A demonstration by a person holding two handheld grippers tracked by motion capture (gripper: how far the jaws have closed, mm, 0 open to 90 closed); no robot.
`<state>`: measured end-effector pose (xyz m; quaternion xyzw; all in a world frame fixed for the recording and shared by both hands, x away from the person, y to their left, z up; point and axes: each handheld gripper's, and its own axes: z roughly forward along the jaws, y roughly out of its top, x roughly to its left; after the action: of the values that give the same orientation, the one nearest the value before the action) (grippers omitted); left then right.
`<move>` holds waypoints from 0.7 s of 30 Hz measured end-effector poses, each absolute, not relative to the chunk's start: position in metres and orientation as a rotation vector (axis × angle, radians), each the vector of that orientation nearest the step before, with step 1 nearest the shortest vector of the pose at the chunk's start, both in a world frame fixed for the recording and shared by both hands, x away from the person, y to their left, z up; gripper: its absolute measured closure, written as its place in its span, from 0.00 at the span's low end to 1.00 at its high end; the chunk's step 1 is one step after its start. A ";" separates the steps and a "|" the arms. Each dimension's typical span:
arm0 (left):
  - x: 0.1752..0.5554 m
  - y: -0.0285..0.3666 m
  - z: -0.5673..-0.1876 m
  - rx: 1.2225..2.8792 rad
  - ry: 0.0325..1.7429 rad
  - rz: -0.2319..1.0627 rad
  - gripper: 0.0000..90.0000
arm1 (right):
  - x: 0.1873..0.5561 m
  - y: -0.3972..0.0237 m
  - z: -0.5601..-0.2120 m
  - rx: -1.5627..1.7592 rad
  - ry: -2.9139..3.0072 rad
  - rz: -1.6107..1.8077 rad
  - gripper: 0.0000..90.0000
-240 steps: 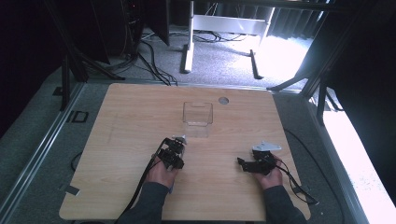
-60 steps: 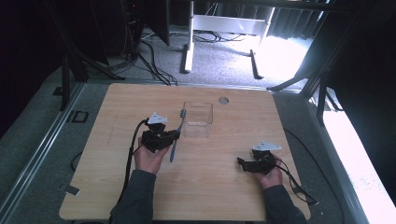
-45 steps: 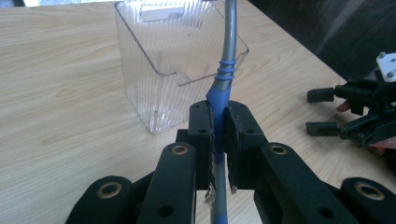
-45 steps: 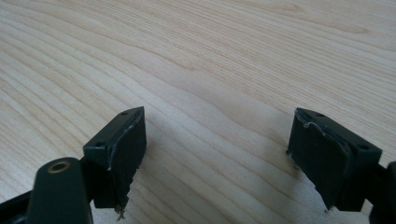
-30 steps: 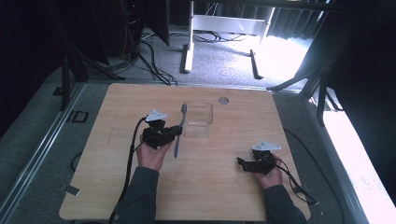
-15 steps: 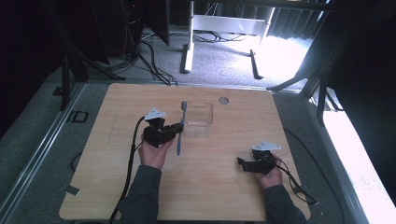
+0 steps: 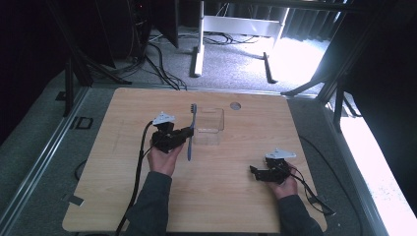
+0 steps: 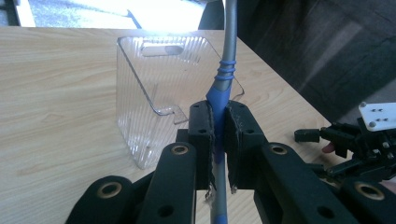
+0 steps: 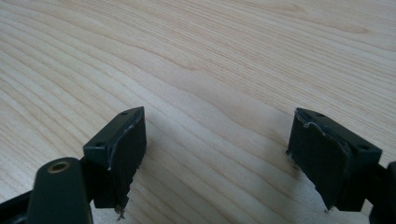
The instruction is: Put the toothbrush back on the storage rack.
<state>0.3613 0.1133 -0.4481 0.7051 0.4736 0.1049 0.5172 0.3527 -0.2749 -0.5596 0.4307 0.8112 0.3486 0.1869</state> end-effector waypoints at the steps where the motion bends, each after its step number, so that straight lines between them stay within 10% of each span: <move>1: 0.362 0.113 -0.447 1.694 1.134 0.256 0.91 | 0.353 -0.275 -0.560 1.213 2.284 0.981 0.21; 21: 0.368 0.117 -0.449 1.632 1.118 0.233 0.91 | 0.353 -0.275 -0.560 1.209 2.285 0.982 0.21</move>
<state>0.3685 0.1175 -0.4491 0.6878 0.4711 0.0983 0.5435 0.3530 -0.2750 -0.5597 0.4293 0.8119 0.3487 0.1870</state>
